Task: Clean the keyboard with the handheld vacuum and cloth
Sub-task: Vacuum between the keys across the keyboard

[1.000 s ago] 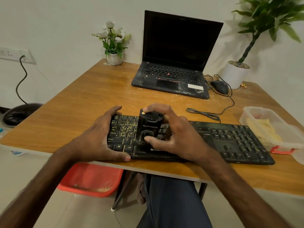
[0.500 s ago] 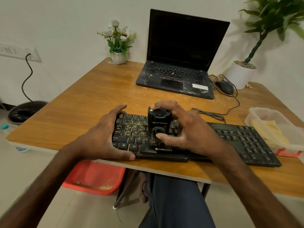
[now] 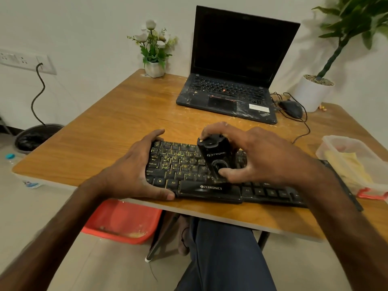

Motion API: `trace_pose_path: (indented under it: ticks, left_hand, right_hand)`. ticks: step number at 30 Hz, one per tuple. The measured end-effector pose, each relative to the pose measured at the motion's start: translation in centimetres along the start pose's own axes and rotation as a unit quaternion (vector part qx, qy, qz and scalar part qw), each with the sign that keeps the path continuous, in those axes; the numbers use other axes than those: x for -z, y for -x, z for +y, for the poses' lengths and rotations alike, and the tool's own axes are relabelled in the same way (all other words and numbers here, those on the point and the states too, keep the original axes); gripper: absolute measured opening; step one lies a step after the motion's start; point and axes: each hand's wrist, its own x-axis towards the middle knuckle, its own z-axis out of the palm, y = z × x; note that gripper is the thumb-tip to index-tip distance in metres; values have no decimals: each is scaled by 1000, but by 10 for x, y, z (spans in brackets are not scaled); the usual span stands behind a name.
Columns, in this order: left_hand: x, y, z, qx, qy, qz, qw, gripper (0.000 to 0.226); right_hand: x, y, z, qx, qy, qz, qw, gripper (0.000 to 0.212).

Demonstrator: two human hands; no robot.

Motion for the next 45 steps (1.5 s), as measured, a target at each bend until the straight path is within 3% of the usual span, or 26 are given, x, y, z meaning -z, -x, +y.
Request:
trace_pose_path:
  ticks: [6, 11, 14, 17, 22, 27, 31, 33, 37, 42, 45]
  left_hand:
    - [0, 0, 1, -2, -4, 2, 1000, 144]
    - [0, 0, -1, -1, -2, 3, 1000, 144]
    - [0, 0, 0, -6, -1, 1, 1000, 144]
    - [-1, 0, -1, -8, -6, 3, 1000, 144]
    - [-2, -1, -2, -11, -12, 7, 1000, 145]
    - [-2, -2, -3, -11, -13, 7, 1000, 146]
    - [-2, -1, -3, -13, -8, 6, 1000, 146]
    - [-2, -2, -3, -17, -10, 9, 1000, 145]
    - [-2, -2, -4, -16, -9, 7, 1000, 145]
    - [-2, -2, -5, -15, -11, 6, 1000, 145]
    - [-2, -2, -5, -17, -9, 8, 1000, 145]
  right_hand:
    - [-18, -2, -4, 36, -100, 39, 994, 68]
    - [-2, 3, 2, 20, -31, 18, 999, 71]
    - [-6, 4, 5, 7, -100, 73, 992, 70]
    - [-24, 5, 7, 22, -86, 114, 990, 70]
    - [-28, 16, 6, 28, -235, 88, 968, 70]
    - [-37, 13, 16, 8, -54, 179, 982, 66]
    - [-43, 23, 2, 43, -220, 144, 964, 68]
    - [-43, 26, 5, 36, -205, 146, 967, 68]
    - [-41, 22, 15, -31, -73, 212, 974, 70]
    - [-44, 21, -4, 29, -216, 148, 965, 68]
    - [-45, 8, 0, 12, -151, 164, 975, 68]
